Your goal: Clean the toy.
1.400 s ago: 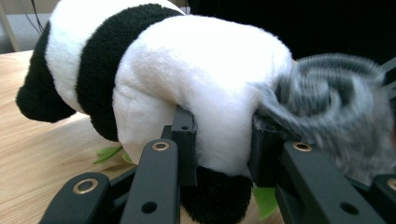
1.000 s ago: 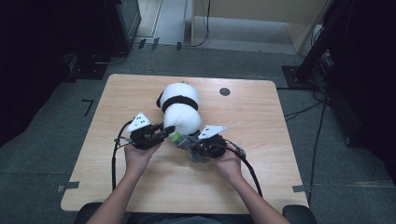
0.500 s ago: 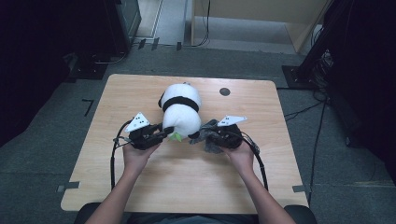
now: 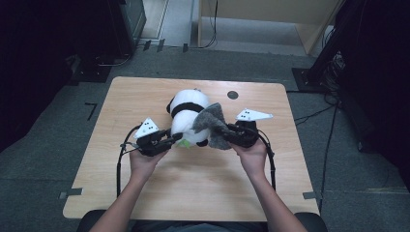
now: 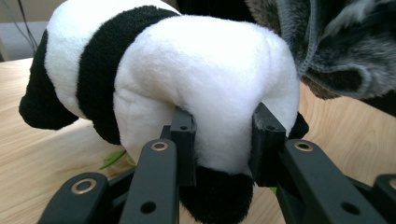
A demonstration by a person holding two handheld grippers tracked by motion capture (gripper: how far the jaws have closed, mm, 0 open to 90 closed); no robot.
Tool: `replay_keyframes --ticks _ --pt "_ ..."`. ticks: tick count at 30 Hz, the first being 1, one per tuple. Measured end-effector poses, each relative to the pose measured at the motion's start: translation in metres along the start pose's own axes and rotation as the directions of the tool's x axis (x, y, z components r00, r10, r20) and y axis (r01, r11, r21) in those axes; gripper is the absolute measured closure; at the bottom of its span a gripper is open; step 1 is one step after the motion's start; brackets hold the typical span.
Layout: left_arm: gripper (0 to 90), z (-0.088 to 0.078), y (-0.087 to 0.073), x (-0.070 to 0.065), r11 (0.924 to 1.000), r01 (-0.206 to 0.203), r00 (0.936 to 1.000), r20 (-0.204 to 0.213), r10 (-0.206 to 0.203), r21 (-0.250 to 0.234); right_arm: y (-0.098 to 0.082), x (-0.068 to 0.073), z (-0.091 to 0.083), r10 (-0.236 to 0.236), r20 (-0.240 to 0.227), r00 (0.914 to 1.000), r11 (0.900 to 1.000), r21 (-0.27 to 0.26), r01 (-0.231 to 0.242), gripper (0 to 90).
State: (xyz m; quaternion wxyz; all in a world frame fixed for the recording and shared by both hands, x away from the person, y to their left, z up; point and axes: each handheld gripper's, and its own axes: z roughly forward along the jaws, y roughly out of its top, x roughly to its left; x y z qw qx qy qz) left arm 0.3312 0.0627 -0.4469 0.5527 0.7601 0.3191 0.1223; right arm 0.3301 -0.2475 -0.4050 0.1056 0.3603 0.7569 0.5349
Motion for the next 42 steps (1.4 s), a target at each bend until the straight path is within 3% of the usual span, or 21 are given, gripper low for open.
replay_keyframes --ticks 3,10,18,21,24,26,28,30,36,39,42 --pt "67.8 0.002 0.000 -0.005 0.9999 -0.016 0.9999 -0.003 0.016 0.004 0.000 0.014 0.009 -0.019 -0.038 0.9991 1.000 0.020 0.020 76.4" --pt "68.0 0.000 0.000 -0.001 0.9996 0.026 0.9996 -0.012 -0.026 -0.009 -0.006 0.037 0.025 -0.063 -0.091 0.9938 0.996 0.051 0.068 76.4" --pt "68.3 -0.001 0.000 0.001 0.9997 0.026 0.9993 -0.026 -0.026 -0.004 -0.029 0.050 0.051 -0.154 -0.116 0.9812 0.974 0.147 0.170 76.4" --pt "68.3 -0.002 0.000 0.003 0.9992 0.039 0.9990 -0.024 -0.039 -0.010 -0.036 0.046 0.056 -0.150 -0.118 0.9817 0.969 0.179 0.169 76.5" --pt "68.3 -0.003 0.000 0.006 0.9987 0.048 0.9987 -0.014 -0.048 -0.018 -0.044 0.042 0.062 -0.169 -0.108 0.9797 0.957 0.221 0.189 76.4" --pt "68.3 -0.005 0.000 0.007 0.9980 0.057 0.9983 -0.009 -0.057 -0.028 -0.046 0.038 0.062 -0.166 -0.108 0.9803 0.955 0.229 0.187 76.4" --pt "68.3 -0.007 0.001 0.009 0.9974 0.059 0.9982 -0.005 -0.059 -0.041 -0.048 0.033 0.063 -0.182 -0.091 0.9792 0.948 0.247 0.199 76.4" --pt "68.3 -0.009 0.001 0.011 0.9973 0.055 0.9984 -0.008 -0.056 -0.047 -0.051 0.025 0.062 -0.167 -0.067 0.9837 0.946 0.271 0.179 76.3" --pt "68.3 -0.014 0.001 0.018 0.9977 0.039 0.9989 -0.023 -0.041 -0.055 -0.054 0.001 0.054 -0.126 0.017 0.9918 0.948 0.296 0.116 76.0" --pt "68.2 -0.017 0.000 0.022 0.9984 0.030 0.9982 -0.051 -0.033 -0.047 -0.055 -0.016 0.046 -0.068 0.054 0.9962 0.961 0.273 0.051 76.0" --pt "68.0 -0.017 -0.001 0.025 0.9985 0.023 0.9978 -0.061 -0.026 -0.049 -0.054 -0.025 0.039 -0.054 0.080 0.9953 0.968 0.248 0.033 76.0"
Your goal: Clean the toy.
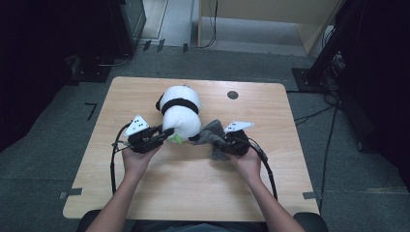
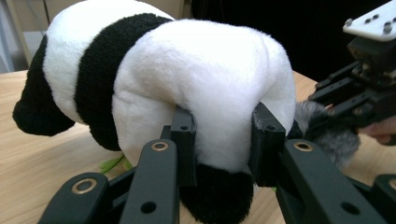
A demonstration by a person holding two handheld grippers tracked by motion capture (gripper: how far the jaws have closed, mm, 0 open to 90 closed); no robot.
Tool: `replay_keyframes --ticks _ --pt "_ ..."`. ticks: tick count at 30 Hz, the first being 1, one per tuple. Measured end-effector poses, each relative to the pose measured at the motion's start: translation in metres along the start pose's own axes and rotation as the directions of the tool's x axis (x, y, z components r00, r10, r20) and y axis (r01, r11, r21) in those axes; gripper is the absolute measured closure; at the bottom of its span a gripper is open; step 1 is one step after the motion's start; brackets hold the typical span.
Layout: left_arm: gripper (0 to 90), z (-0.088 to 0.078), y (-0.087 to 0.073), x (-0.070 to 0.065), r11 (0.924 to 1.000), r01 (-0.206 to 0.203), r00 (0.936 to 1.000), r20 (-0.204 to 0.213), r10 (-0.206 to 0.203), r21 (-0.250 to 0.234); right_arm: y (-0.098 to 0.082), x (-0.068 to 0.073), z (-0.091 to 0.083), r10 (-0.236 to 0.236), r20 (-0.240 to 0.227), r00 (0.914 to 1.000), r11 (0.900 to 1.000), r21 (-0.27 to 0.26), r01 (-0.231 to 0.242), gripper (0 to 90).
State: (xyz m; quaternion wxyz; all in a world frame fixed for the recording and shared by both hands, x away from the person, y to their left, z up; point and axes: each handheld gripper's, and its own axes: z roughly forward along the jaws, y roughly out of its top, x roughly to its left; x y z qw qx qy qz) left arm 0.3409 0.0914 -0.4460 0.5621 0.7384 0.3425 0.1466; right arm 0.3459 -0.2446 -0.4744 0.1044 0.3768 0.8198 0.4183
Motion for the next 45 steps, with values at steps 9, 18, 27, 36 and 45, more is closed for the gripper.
replay_keyframes --ticks 9,18,27,36,45 --pt "67.9 -0.001 -0.001 0.008 1.0000 -0.007 0.9998 -0.016 0.007 -0.006 -0.001 -0.027 -0.016 0.072 0.047 0.9963 0.996 -0.062 -0.069 75.6" --pt "67.9 -0.003 -0.003 0.025 0.9999 -0.012 0.9992 -0.039 0.012 0.009 -0.004 -0.052 -0.025 0.132 0.095 0.9868 0.988 -0.091 -0.123 75.5" --pt "67.8 -0.004 0.002 0.047 0.9996 -0.021 0.9972 -0.071 0.022 0.019 -0.003 -0.075 -0.035 0.151 0.134 0.9795 0.987 -0.072 -0.142 75.5" --pt "67.2 -0.013 -0.003 0.072 0.9990 0.036 0.9955 -0.089 -0.033 0.027 -0.020 -0.110 -0.050 0.222 0.173 0.9595 0.974 -0.091 -0.209 75.3" --pt "64.7 -0.016 -0.010 0.085 0.9935 0.095 0.9917 -0.093 -0.088 0.064 -0.033 -0.127 -0.035 0.238 0.227 0.9443 0.967 -0.146 -0.209 74.2"
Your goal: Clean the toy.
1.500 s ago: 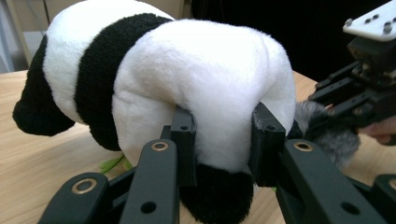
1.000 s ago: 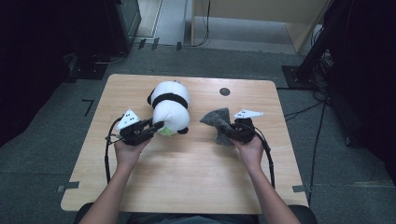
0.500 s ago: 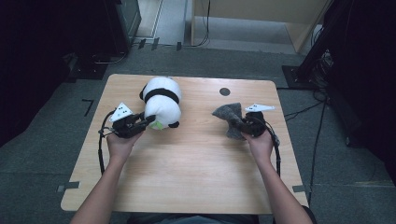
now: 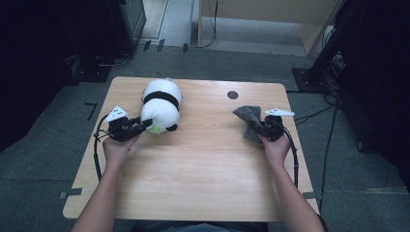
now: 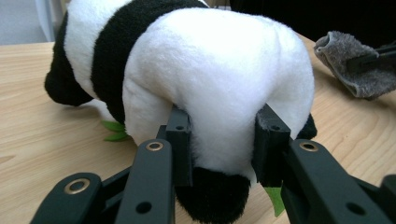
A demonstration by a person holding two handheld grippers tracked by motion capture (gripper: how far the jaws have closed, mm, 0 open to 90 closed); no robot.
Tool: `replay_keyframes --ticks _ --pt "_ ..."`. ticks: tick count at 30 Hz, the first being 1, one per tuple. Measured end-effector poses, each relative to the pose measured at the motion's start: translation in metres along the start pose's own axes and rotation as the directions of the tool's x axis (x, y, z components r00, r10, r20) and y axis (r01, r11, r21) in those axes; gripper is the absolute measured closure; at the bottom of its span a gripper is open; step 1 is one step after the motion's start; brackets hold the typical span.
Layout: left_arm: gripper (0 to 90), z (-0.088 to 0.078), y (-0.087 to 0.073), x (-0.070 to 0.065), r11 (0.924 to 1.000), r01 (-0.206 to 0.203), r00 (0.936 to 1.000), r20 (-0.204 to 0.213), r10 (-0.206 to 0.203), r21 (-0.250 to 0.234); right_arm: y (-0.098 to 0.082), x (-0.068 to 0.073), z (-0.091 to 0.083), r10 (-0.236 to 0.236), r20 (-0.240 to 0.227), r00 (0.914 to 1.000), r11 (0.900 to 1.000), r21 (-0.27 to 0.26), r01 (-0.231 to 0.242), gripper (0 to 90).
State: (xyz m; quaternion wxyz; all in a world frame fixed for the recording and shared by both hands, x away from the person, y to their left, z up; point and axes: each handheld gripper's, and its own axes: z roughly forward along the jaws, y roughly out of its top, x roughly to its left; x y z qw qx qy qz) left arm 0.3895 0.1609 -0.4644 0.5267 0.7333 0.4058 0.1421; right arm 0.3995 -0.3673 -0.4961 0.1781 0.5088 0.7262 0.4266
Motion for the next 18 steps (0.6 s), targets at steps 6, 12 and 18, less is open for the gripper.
replay_keyframes --ticks 6,12,18 --pt "62.8 0.003 -0.004 0.000 0.9998 -0.010 0.9998 -0.014 0.011 0.018 -0.004 0.000 0.012 -0.044 0.069 0.9967 0.999 -0.017 0.045 72.5" --pt "52.8 0.003 -0.006 0.004 0.9992 0.016 0.9998 -0.014 -0.016 0.037 -0.007 -0.003 0.017 -0.021 0.059 0.9980 0.999 -0.022 0.022 55.8" --pt "34.4 0.005 -0.007 0.005 0.9968 0.039 0.9992 -0.012 -0.039 0.069 -0.004 0.000 0.016 -0.007 0.044 0.9990 0.999 -0.035 0.008 43.3"
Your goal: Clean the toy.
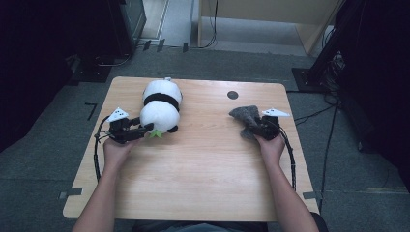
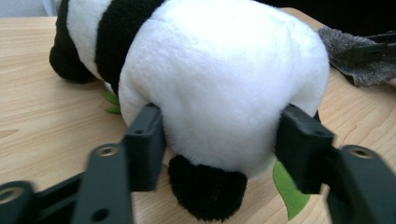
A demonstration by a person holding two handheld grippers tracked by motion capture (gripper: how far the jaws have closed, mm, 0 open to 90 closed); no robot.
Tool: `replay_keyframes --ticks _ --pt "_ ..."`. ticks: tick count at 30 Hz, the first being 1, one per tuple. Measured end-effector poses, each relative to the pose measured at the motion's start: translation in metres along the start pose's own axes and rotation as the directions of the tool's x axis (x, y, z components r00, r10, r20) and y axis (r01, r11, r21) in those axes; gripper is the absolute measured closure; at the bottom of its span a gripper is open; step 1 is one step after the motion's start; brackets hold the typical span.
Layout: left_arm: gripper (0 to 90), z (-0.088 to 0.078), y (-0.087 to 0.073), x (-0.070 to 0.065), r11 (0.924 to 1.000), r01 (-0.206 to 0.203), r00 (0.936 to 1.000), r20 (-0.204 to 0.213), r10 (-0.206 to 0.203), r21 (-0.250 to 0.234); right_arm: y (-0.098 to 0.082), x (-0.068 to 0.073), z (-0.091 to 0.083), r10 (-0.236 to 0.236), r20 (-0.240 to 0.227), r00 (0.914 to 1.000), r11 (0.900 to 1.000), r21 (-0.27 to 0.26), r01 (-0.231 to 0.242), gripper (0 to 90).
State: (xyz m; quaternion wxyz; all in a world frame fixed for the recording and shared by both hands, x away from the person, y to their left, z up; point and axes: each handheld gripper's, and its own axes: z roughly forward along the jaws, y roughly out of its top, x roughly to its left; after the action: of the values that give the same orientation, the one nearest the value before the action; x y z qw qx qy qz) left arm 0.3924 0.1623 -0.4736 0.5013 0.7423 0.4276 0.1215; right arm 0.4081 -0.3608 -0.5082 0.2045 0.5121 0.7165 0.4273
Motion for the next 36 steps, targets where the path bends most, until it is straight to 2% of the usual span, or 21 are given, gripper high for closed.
replay_keyframes --ticks 2,4,8,11,13,15,18,20,23,27,29,32,34,36 --pt "29.2 0.000 -0.001 0.003 0.9997 0.020 0.9995 0.024 -0.020 0.013 0.001 0.002 -0.002 0.002 -0.010 0.9999 1.000 -0.003 -0.002 42.4" --pt "27.5 -0.001 -0.002 0.004 0.9996 0.019 0.9992 0.034 -0.020 0.022 0.003 0.006 -0.003 -0.002 -0.009 1.0000 1.000 -0.004 0.002 41.8" --pt "24.2 -0.005 -0.002 0.000 0.9998 -0.013 0.9998 0.018 0.013 0.017 0.005 0.012 -0.006 -0.013 -0.019 0.9997 1.000 -0.004 0.013 41.1" --pt "24.3 -0.010 -0.001 0.003 0.9981 0.054 0.9977 0.042 -0.053 -0.028 0.007 0.018 -0.009 -0.025 -0.018 0.9995 1.000 -0.001 0.025 40.2" --pt "26.2 -0.011 -0.002 0.003 0.9978 0.058 0.9980 0.026 -0.057 -0.032 0.008 0.021 -0.012 -0.033 -0.024 0.9992 0.999 0.004 0.033 40.0" --pt "24.4 -0.013 -0.002 0.004 0.9981 0.055 0.9976 0.044 -0.054 -0.027 0.009 0.024 -0.014 -0.041 -0.027 0.9988 0.999 0.008 0.041 39.9" --pt "24.1 -0.013 -0.001 -0.001 0.9995 0.028 0.9995 0.015 -0.028 -0.012 0.008 0.030 -0.020 -0.049 -0.033 0.9983 0.999 -0.012 0.049 39.9" --pt "21.9 -0.015 0.000 -0.004 0.9998 0.013 0.9993 0.036 -0.013 -0.011 0.009 0.034 -0.024 -0.048 -0.035 0.9982 0.999 -0.018 0.048 39.9" --pt "21.6 -0.018 0.004 -0.011 0.9999 0.014 0.9994 0.031 -0.014 -0.009 0.010 0.038 -0.030 -0.042 -0.048 0.9980 0.999 -0.033 0.040 39.9" --pt "20.0 -0.021 0.008 -0.022 0.9998 -0.021 0.9987 0.047 0.021 -0.008 0.011 0.046 -0.037 -0.049 -0.053 0.9974 0.998 -0.035 0.047 39.6" --pt "20.0 -0.021 0.009 -0.026 0.9996 -0.026 0.9984 0.050 0.026 -0.010 0.011 0.051 -0.041 -0.049 -0.062 0.9969 0.998 -0.029 0.047 39.2" --pt "20.0 -0.018 0.010 -0.038 0.9991 -0.039 0.9966 0.072 0.040 -0.018 0.012 0.060 -0.046 -0.078 -0.069 0.9945 0.997 -0.033 0.076 39.0" --pt "20.0 -0.017 0.009 -0.044 0.9984 -0.050 0.9934 0.102 0.052 -0.027 0.012 0.067 -0.049 -0.102 -0.079 0.9916 0.993 -0.060 0.097 39.1" --pt "19.9 -0.016 0.008 -0.052 0.9981 -0.054 0.9897 0.131 0.058 -0.029 0.011 0.072 -0.051 -0.109 -0.093 0.9897 0.993 -0.063 0.104 39.1"
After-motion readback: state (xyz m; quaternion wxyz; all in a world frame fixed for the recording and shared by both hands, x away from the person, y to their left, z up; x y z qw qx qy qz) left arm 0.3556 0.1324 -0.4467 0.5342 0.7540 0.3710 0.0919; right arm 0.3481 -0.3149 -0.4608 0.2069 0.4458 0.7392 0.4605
